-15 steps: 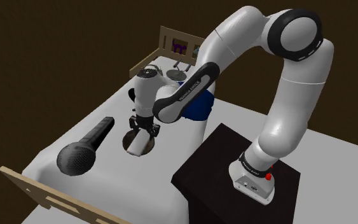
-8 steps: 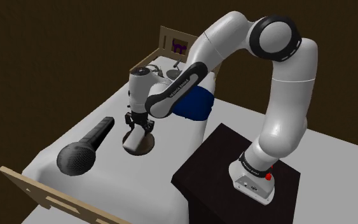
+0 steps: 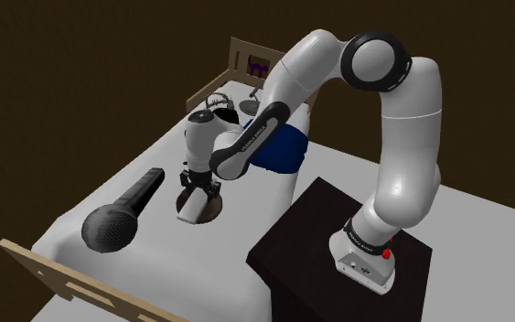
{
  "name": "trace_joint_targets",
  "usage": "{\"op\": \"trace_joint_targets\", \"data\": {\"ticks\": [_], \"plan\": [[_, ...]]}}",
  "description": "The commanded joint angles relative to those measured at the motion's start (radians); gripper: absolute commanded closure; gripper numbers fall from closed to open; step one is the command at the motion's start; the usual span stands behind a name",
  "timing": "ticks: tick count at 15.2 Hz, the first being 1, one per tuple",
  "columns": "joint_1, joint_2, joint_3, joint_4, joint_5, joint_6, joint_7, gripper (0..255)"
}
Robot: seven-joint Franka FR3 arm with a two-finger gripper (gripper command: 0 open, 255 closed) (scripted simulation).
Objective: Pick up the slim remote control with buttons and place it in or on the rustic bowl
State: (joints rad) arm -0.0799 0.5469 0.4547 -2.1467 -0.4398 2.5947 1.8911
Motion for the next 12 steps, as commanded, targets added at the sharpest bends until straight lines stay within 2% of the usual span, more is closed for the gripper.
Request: {"op": "trace_joint_targets", "data": {"ticks": [1,9,10,12], "plan": [[0.017,0.032,-0.022,0.006,-0.024,0.026,0.016,255],[0.017,0.032,-0.022,0.006,-0.024,0.026,0.016,255],[0.017,0.032,-0.022,0.006,-0.024,0.026,0.016,0],[0.017,0.032,-0.023,0.006,-0.024,0.026,0.016,0]]}}
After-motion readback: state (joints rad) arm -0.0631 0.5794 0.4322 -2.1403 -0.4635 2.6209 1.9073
